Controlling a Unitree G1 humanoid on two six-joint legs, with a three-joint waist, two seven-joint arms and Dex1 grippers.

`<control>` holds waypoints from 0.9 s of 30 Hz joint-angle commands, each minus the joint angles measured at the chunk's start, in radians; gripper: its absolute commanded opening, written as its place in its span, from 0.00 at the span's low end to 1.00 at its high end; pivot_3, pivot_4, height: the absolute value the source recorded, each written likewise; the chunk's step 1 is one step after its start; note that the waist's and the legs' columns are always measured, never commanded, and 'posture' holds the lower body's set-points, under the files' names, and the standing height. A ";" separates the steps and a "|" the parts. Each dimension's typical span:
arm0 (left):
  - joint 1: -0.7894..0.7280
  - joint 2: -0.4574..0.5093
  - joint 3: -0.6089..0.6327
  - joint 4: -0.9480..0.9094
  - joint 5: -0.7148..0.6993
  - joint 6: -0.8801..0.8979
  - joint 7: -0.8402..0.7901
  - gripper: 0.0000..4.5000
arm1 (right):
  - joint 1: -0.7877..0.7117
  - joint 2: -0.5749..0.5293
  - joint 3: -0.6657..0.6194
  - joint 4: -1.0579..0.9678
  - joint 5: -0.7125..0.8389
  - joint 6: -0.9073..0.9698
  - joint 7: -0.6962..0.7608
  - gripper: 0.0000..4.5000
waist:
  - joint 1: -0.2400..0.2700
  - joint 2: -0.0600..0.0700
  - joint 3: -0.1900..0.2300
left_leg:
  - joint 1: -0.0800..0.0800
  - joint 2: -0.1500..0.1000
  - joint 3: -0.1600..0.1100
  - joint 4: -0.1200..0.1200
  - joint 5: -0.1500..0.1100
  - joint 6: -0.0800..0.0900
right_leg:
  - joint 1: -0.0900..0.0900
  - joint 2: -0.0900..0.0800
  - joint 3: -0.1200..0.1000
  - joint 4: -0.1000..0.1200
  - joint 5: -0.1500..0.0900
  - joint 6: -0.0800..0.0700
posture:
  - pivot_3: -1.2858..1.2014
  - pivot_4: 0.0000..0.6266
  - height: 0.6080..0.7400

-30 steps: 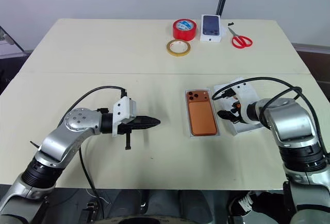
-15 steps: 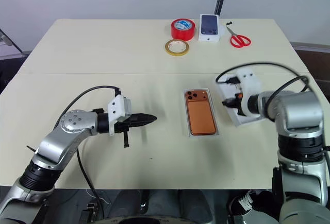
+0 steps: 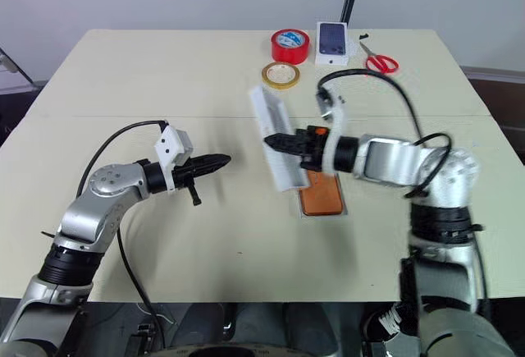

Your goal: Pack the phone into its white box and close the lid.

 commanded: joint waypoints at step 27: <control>-0.197 -0.350 -0.237 0.137 0.122 -0.012 0.035 0.00 | -0.018 -0.736 0.150 -0.197 -0.717 0.021 0.506 0.01 | 0.010 0.004 0.000 | -0.006 0.001 0.000 0.004 -0.001 0.002 | -0.005 0.002 0.001 0.001 0.000 0.000 | 0.52 0.24 1.00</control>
